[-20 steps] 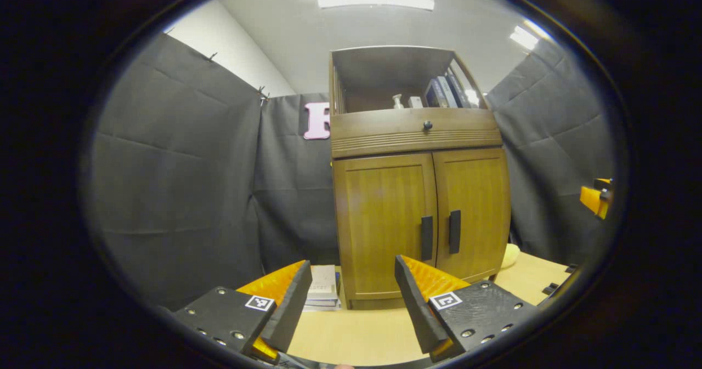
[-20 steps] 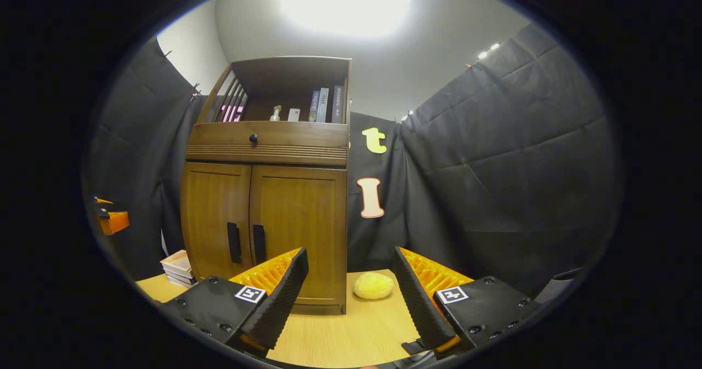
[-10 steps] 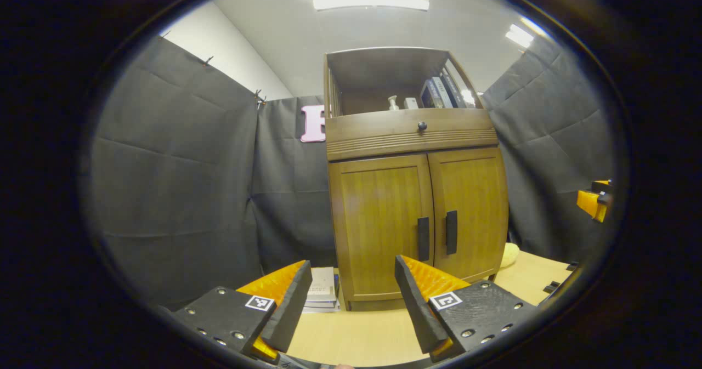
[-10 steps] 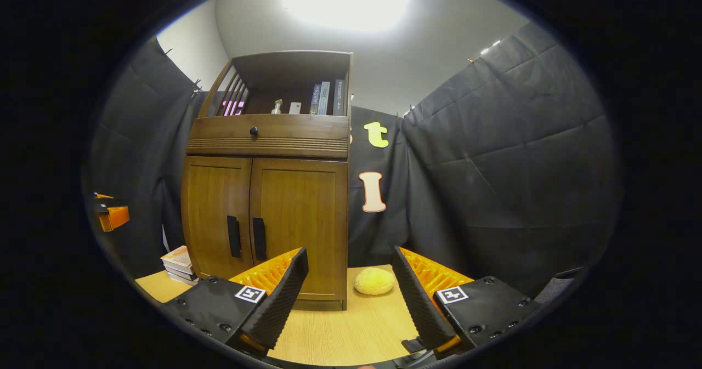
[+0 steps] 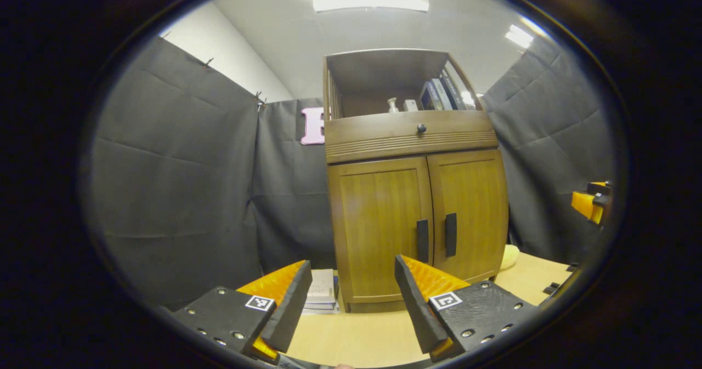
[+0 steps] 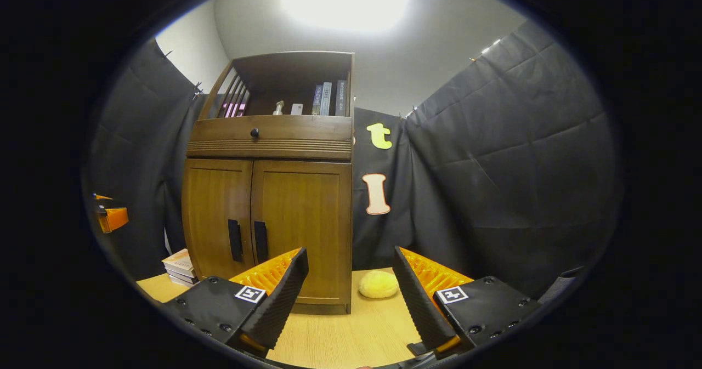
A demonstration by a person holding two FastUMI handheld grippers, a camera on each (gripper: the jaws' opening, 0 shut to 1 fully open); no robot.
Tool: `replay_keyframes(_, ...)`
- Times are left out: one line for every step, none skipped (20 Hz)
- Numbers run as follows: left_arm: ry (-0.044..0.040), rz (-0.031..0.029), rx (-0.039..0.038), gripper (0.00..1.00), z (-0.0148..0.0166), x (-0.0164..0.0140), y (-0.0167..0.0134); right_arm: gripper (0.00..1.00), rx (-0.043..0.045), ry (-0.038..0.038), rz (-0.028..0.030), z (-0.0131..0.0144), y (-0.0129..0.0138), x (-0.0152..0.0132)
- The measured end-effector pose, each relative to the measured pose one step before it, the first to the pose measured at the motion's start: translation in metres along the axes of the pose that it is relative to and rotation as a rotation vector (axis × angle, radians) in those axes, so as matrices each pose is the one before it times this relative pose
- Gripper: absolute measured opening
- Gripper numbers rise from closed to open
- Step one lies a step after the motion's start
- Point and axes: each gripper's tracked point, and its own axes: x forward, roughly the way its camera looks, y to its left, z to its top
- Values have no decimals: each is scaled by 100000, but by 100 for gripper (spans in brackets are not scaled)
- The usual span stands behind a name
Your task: Open the right door of the double-door shoe cabinet with the right hand, and open the left door with the left hand.
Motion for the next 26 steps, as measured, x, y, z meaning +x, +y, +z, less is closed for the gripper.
replay_keyframes(-268,256,201,89,12,-106,35,96,177,-279,1057,80,455,495)
replay_keyframes(-188,346,238,89,147,25,108,97,266,-432,1148,48,441,525)
replay_keyframes(24,326,239,87,-170,42,91,97,200,-259,884,83,471,701)
replay_keyframes(92,431,121,89,6,-10,132,97,167,-277,597,31,276,527)
replay_keyframes(246,584,-46,89,-163,-58,211,97,442,-249,911,65,423,729)
replay_keyframes(281,572,-264,89,-45,-64,176,97,531,-176,1056,-93,551,736)
replay_keyframes(135,628,-302,89,-32,-93,208,97,456,42,1184,-10,523,683)
replay_keyframes(-69,737,-207,89,44,-82,229,97,317,20,1108,-149,451,637)
replay_keyframes(6,706,-17,87,-54,-175,294,97,209,97,1004,-88,372,601)
replay_keyframes(-42,717,212,87,109,-64,245,97,273,95,986,-28,400,629)
replay_keyframes(-37,933,327,87,-82,-120,413,97,475,61,908,-53,396,636)
replay_keyframes(-80,857,300,87,39,-104,333,98,361,23,1059,-82,399,670)
replay_keyframes(-16,1040,171,89,31,-359,224,98,107,42,824,-47,442,572)
replay_keyframes(102,864,-65,87,-80,-114,295,98,25,86,815,-160,296,479)
replay_keyframes(278,786,-192,88,-227,53,277,97,56,67,806,-105,383,499)
replay_keyframes(461,639,-156,88,-225,-173,248,98,147,61,870,-99,371,532)
replay_keyframes(314,812,130,88,24,-103,288,98,150,-4,904,-14,371,513)
replay_keyframes(15,688,317,87,72,-111,272,97,57,-20,786,-85,385,478)
replay_keyframes(-17,815,393,88,-67,-163,318,97,66,-225,664,92,208,319)
replay_keyframes(44,786,415,88,-2,-81,242,97,149,-40,743,-34,310,389)
replay_keyframes(17,693,256,87,-81,-110,231,97,256,-132,796,-62,420,508)
replay_keyframes(143,661,110,87,11,-233,128,97,201,0,719,-3,369,526)
replay_keyframes(207,615,-11,87,-94,-190,132,97,194,-46,780,-52,428,533)
replay_keyframes(156,650,-2,87,-112,-241,129,98,291,-1,648,-8,314,622)
replay_keyframes(21,588,-7,87,-59,-217,200,98,400,-59,664,-91,424,615)
replay_keyframes(100,512,62,89,61,-10,23,97,328,-19,536,-66,399,554)
